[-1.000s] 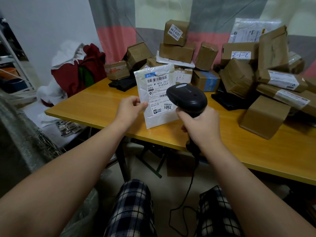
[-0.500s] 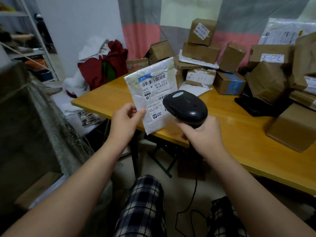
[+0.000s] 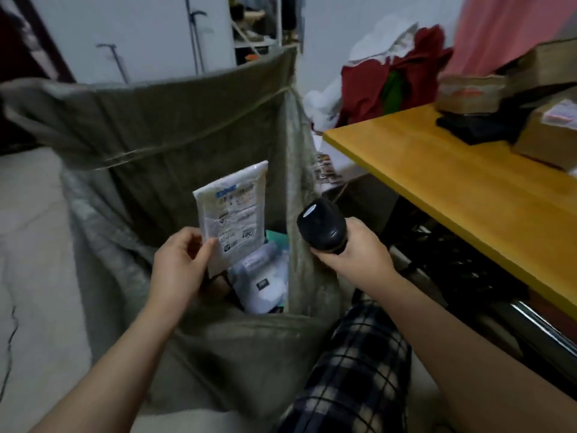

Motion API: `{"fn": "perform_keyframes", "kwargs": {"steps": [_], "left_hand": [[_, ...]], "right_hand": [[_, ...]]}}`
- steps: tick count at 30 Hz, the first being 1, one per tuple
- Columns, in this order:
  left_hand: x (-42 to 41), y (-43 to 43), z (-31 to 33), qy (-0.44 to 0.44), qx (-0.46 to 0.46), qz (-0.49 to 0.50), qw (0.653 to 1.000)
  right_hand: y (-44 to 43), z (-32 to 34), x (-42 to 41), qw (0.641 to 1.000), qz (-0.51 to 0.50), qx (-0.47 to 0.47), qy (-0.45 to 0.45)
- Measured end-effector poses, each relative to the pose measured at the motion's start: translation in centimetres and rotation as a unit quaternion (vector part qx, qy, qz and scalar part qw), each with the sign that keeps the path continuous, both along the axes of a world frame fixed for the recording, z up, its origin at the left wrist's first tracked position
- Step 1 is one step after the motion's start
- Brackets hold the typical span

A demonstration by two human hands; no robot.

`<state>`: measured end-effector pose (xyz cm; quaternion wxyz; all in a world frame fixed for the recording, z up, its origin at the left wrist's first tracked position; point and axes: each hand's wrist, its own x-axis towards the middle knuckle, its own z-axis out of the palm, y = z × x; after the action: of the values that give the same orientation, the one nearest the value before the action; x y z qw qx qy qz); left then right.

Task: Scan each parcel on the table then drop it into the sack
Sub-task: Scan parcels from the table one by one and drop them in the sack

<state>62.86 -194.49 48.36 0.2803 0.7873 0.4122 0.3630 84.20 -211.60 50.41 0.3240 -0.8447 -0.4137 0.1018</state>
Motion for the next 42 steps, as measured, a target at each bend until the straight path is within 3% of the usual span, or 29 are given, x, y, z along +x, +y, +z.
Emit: {"fn": "perform_keyframes", "kwargs": {"steps": [7,16,19,23,27,32,42], "left_hand": [[1.7,3.0,-4.0,0.165,-0.046,-0.042,0.984],[8.7,4.8,-8.5,0.347,-0.123,-0.099,0.925],[9.4,4.3,-8.2,0.315,-0.102,-0.090,0.939],[11.0,1.1,-5.1,0.187,0.000,-0.161,0.969],[14.7,-4.2,-0.6,0.124,0.069,-0.254,0.957],[21.2,-13.3,4.5,0.080,0.130,-0.384,0.911],[28.9,-35.3,8.2,0.035,0.167,-0.602,0.780]], "right_hand": [[4.5,-6.3,-0.6,1.000,0.002,-0.018,0.009],[3.6,-7.9,1.1,0.997,-0.051,0.001,0.053],[2.3,-7.5,1.5,0.995,-0.075,0.021,0.064],[-0.6,-5.7,2.0,0.987,-0.116,0.066,0.087],[-5.7,-1.5,2.4,0.971,-0.170,0.153,0.062],[-16.0,3.5,4.0,0.942,-0.271,0.198,-0.005],[-36.8,6.5,2.1,0.822,-0.502,0.264,-0.060]]}}
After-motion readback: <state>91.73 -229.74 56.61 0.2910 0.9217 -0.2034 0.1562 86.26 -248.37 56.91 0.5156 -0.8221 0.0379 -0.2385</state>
